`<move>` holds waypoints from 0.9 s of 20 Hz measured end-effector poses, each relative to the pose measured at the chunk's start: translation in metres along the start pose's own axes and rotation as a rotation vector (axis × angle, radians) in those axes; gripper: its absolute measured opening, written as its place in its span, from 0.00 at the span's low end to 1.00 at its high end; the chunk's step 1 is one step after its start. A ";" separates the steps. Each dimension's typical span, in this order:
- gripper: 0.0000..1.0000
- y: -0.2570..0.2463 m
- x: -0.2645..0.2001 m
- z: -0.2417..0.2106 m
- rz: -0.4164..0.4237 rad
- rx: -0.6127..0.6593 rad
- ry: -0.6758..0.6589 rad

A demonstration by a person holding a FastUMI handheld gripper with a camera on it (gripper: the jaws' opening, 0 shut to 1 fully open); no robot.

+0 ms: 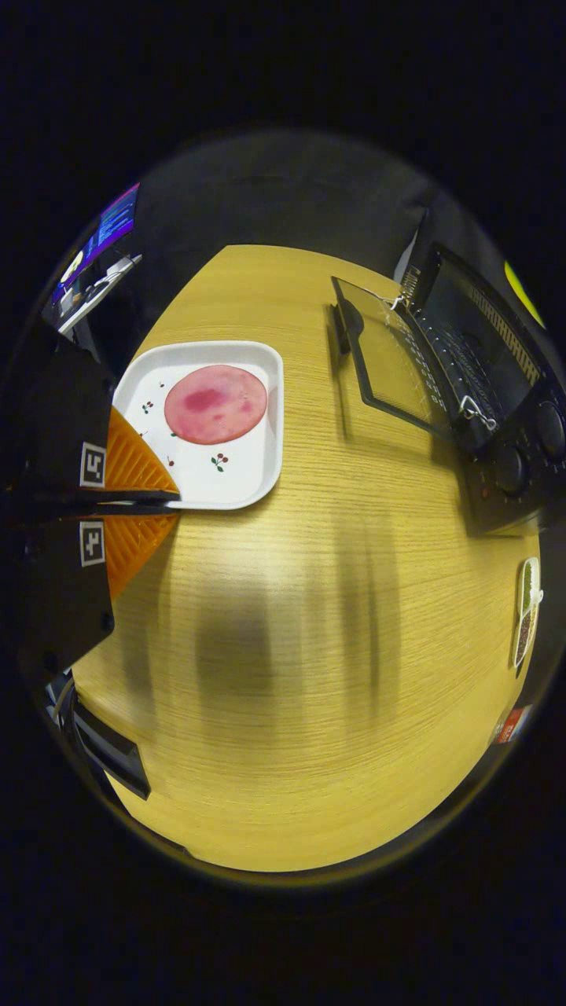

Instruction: Open the toaster oven, put the food inside, and close the toaster oven door.

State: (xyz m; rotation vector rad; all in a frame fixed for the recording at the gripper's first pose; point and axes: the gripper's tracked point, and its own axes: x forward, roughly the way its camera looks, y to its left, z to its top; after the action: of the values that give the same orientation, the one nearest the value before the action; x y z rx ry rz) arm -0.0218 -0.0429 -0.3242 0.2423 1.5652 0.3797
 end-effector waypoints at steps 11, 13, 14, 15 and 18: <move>0.02 0.067 -0.020 -0.001 0.199 0.153 -0.114; 0.02 0.085 -0.022 0.000 0.233 0.188 -0.143; 0.02 0.093 -0.023 0.002 0.240 0.206 -0.170; 0.02 0.100 -0.024 0.005 0.246 0.223 -0.197; 0.02 0.123 -0.027 0.013 0.270 0.316 -0.280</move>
State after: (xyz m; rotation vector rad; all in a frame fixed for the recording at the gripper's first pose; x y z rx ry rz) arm -0.0176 0.0610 -0.2514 0.7269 1.3117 0.2910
